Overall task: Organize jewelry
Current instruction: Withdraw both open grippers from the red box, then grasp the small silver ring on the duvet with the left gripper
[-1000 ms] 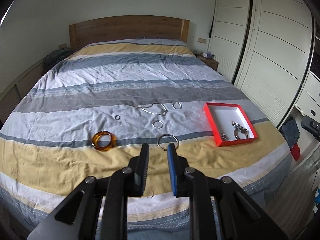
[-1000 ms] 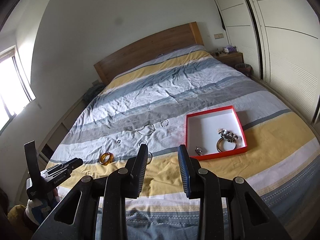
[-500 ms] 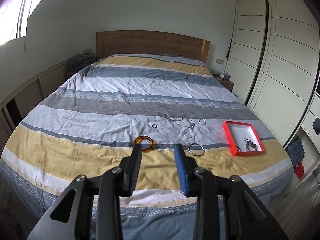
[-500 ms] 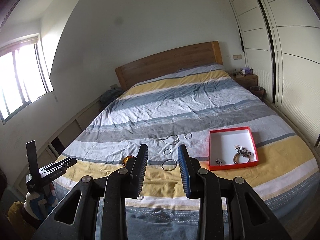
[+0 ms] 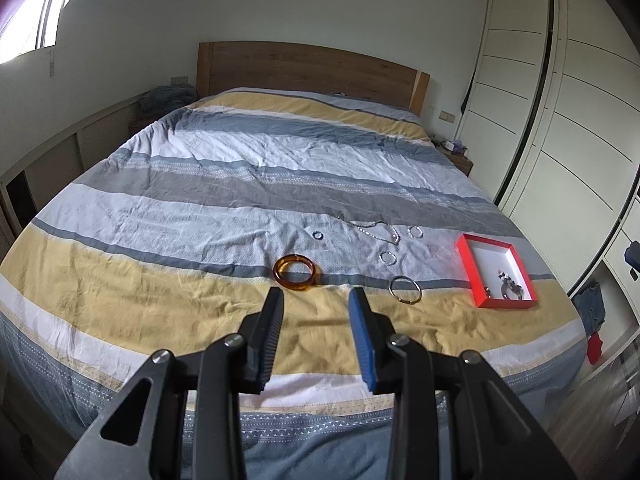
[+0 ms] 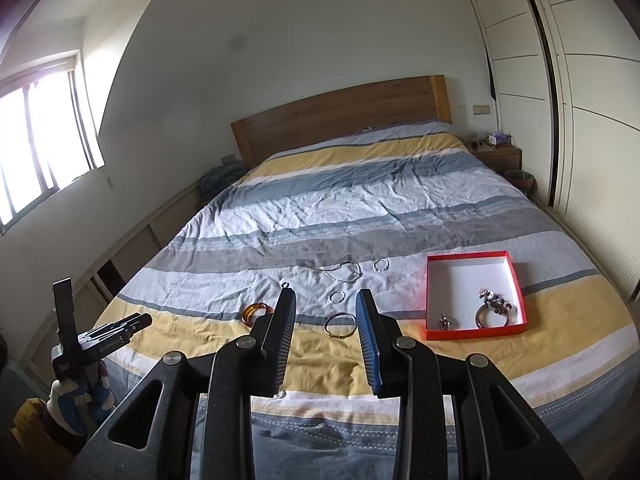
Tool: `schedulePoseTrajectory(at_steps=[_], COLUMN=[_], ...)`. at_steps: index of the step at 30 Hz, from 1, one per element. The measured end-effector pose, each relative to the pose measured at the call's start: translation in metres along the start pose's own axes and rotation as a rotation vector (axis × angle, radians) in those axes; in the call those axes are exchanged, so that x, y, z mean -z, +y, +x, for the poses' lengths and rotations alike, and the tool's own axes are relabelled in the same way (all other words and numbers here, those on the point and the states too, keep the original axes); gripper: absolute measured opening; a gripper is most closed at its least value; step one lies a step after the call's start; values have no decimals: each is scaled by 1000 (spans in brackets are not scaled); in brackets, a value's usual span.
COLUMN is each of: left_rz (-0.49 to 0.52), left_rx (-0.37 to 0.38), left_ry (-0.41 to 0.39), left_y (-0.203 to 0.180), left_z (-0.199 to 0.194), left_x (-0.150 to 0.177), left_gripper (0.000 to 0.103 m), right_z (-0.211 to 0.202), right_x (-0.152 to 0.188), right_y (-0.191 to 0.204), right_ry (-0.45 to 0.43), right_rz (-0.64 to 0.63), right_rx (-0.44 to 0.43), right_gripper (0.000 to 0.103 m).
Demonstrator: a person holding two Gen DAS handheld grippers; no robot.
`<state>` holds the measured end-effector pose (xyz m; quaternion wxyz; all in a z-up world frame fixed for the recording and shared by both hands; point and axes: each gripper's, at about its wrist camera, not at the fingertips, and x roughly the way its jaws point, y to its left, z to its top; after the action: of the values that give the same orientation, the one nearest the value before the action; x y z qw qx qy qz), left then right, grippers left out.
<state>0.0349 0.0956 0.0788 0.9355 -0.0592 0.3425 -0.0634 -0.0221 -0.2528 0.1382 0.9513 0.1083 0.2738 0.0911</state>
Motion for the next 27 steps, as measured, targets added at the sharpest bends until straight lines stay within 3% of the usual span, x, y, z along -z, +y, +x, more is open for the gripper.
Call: schedulePoseTrajectory(at_steps=[17, 27], left_rz=[-5, -7], left_rx=[35, 40], left_ry=[72, 162], left_y=[-17, -34], left_z=[35, 79], left_x=[29, 56], left_gripper=[32, 32], right_z=[36, 67], right_x=[40, 75], right_y=[-34, -56], right_ry=[83, 159], right_rz=[30, 39], right_rx=[-18, -44], right_gripper=[31, 31])
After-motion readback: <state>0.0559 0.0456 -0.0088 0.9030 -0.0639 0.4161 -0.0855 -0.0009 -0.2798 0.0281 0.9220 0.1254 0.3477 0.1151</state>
